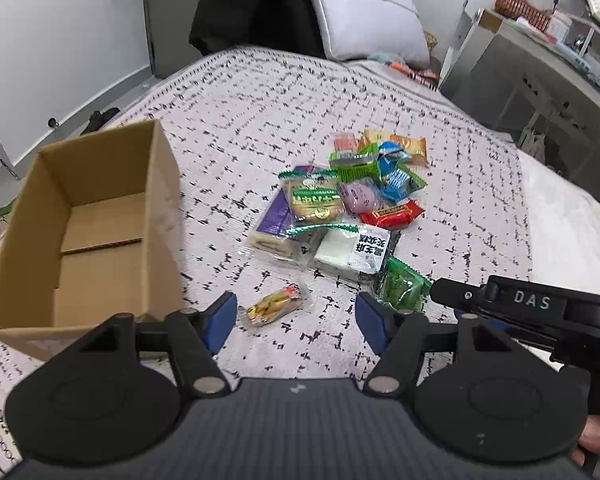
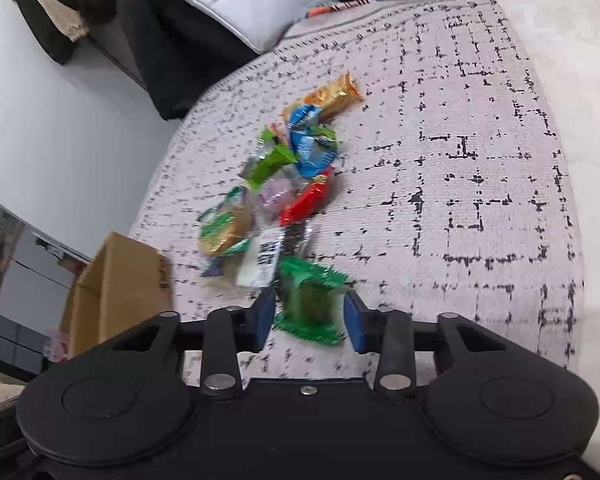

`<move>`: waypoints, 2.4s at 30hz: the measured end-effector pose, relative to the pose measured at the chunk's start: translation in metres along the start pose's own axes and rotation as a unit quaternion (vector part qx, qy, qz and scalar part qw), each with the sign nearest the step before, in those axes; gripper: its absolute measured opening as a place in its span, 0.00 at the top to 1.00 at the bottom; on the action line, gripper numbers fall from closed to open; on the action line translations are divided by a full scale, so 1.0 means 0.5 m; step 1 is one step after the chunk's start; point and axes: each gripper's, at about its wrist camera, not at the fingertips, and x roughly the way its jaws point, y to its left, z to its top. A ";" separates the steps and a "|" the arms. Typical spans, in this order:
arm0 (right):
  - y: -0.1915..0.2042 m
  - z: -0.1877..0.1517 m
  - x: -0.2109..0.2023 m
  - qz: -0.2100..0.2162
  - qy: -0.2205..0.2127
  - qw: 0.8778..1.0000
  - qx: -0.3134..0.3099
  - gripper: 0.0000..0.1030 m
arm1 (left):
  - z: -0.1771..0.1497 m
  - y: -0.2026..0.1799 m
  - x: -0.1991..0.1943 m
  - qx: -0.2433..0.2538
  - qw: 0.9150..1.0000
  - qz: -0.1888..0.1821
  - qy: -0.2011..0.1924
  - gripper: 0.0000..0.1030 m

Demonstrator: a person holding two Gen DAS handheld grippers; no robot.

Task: Organize snacks
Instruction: 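Grasp the yellow snack stick with the left tool while the right tool grasps a green packet, then carry both snacks over the cardboard box and open both tools to drop them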

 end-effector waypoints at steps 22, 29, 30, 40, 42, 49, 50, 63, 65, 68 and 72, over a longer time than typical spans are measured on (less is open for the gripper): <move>-0.025 0.013 0.088 0.041 0.051 0.998 0.008 0.62 | 0.007 0.007 0.196 -0.014 0.996 0.057 0.073 0.40; -0.005 0.013 0.103 0.039 0.051 0.998 -0.021 0.60 | 0.011 0.010 0.191 -0.021 0.996 0.051 0.071 0.53; -0.004 0.012 0.103 0.040 0.051 0.998 -0.023 0.60 | 0.012 0.010 0.187 -0.022 0.996 0.048 0.069 0.55; 0.015 0.004 0.070 0.062 0.030 0.997 -0.036 0.74 | 0.020 -0.007 0.109 -0.013 0.999 0.021 0.034 0.56; 0.020 0.003 0.059 0.062 0.022 0.997 -0.039 0.74 | 0.022 -0.004 0.087 -0.016 0.999 0.017 0.025 0.55; 0.065 -0.013 0.014 0.080 -0.022 0.994 -0.072 0.74 | 0.026 0.019 0.011 -0.033 0.999 0.012 -0.006 0.55; 0.073 -0.015 0.007 0.083 -0.030 0.993 -0.077 0.74 | 0.025 0.024 0.001 -0.036 0.999 0.011 -0.010 0.55; 0.180 -0.060 -0.066 0.109 -0.117 0.975 -0.155 0.74 | 0.014 0.092 -0.107 -0.061 0.997 0.007 -0.045 0.66; 0.197 -0.069 -0.067 0.116 -0.122 0.972 -0.166 0.74 | 0.012 0.106 -0.125 -0.066 0.996 0.008 -0.053 0.66; 0.225 -0.085 -0.063 0.132 -0.126 0.967 -0.180 0.74 | 0.012 0.129 -0.142 -0.077 0.995 0.013 -0.059 0.67; 0.251 -0.094 -0.056 0.149 -0.122 0.965 -0.178 0.74 | 0.013 0.160 -0.161 -0.088 0.993 0.026 -0.068 0.67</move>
